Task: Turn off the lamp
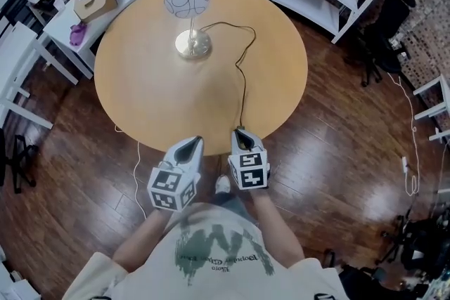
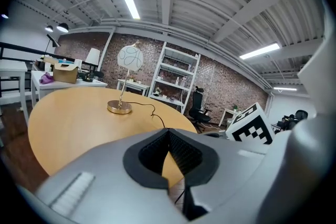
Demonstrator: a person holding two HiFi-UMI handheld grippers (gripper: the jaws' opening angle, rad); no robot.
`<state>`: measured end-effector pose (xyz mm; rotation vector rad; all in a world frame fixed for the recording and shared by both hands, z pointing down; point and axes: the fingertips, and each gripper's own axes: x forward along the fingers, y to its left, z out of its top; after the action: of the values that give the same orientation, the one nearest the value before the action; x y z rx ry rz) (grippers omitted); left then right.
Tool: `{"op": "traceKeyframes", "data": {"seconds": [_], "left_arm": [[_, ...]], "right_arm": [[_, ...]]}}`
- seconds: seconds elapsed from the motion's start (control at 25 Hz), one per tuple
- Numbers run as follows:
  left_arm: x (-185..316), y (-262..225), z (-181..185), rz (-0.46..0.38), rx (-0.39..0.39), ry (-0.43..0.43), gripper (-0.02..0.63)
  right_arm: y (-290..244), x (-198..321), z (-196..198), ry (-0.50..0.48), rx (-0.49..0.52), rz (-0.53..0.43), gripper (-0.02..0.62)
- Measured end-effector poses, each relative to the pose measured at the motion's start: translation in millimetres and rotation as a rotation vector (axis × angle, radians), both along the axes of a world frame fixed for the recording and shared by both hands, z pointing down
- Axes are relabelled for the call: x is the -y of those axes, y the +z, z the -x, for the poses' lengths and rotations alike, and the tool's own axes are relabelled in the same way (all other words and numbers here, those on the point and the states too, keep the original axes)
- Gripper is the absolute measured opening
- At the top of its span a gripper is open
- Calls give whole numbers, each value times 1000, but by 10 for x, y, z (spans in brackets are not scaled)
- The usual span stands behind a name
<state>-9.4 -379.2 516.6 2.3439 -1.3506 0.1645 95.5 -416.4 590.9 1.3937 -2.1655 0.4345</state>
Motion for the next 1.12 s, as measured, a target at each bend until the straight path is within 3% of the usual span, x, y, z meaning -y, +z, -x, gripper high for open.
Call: {"op": "traceKeyframes", "data": {"seconds": [0.72, 1.12], "left_arm": [[-691, -459, 520, -92, -54, 30, -2], [-1061, -590, 722, -132, -63, 54, -2]], "right_arm": [[-1318, -1101, 972, -30, 177, -279, -2], [-1472, -1557, 1242, -31, 190, -339, -2]]}}
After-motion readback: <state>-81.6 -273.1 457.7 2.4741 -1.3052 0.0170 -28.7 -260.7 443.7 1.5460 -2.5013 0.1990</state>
